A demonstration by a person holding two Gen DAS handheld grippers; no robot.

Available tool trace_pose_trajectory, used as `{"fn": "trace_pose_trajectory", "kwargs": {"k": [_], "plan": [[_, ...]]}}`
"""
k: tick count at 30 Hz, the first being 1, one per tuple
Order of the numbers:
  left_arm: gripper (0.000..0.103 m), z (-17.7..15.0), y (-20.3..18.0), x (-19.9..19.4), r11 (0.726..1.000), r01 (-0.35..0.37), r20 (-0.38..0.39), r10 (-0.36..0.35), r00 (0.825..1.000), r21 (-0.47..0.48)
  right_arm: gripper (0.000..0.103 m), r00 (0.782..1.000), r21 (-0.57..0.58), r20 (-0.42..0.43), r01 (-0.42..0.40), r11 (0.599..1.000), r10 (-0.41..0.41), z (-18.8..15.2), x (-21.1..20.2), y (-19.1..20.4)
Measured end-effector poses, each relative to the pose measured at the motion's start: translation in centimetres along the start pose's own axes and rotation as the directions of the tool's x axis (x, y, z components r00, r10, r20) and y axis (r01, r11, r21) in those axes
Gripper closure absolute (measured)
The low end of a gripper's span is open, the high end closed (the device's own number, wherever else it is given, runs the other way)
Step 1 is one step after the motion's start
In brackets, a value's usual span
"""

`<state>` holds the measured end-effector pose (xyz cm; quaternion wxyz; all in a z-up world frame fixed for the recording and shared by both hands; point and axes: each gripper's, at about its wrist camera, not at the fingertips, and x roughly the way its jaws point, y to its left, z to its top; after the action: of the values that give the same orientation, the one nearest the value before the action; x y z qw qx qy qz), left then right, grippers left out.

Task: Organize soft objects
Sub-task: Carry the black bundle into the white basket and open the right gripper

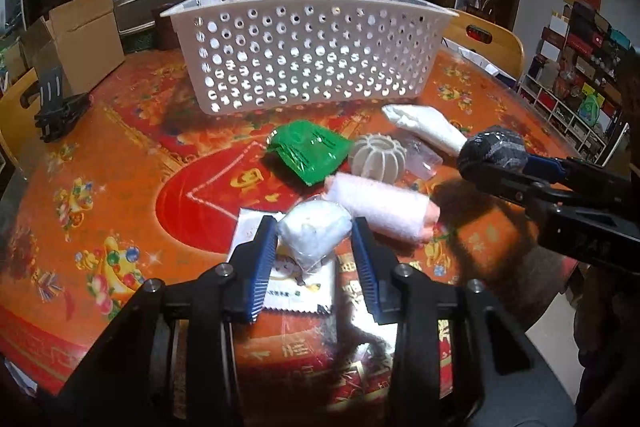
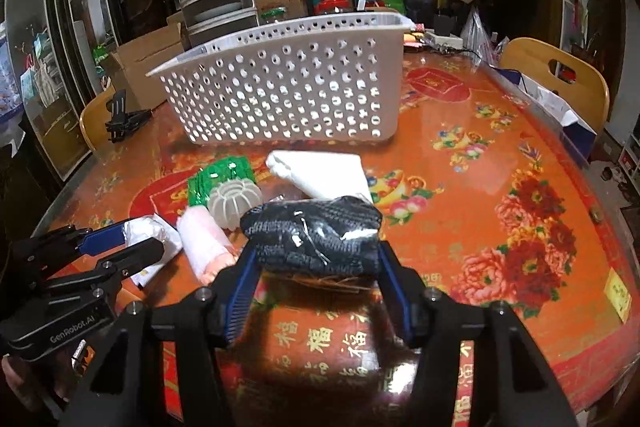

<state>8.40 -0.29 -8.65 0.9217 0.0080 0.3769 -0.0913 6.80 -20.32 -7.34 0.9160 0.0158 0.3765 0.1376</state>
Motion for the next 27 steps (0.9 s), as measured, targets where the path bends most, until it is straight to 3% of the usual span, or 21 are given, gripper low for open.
{"fn": "trace_pose_trajectory", "kwargs": {"k": [7,17,22,27], "plan": [[0.067,3.5,1.1,-1.1,1.0,-0.009,0.019,0.01,1.0,-0.014,0.046,0.999,-0.041,0.042,0.001,0.999,0.001,3.0,-1.5,0.6],[0.067,13.6,3.2,-2.5,0.999,-0.02,0.07,0.023,0.997,-0.045,0.046,0.994,-0.083,0.1,-0.024,0.996,0.033,12.0,-3.6,0.9],[0.067,20.1,4.3,0.1,0.996,-0.052,0.031,0.055,0.998,-0.069,0.046,0.997,-0.077,0.066,-0.023,0.997,0.028,16.5,-1.3,0.4],[0.067,24.5,5.3,5.6,0.993,-0.089,-0.064,0.084,0.994,-0.083,0.046,1.0,-0.052,-0.003,0.012,0.999,-0.013,19.5,2.8,-0.8]]}}
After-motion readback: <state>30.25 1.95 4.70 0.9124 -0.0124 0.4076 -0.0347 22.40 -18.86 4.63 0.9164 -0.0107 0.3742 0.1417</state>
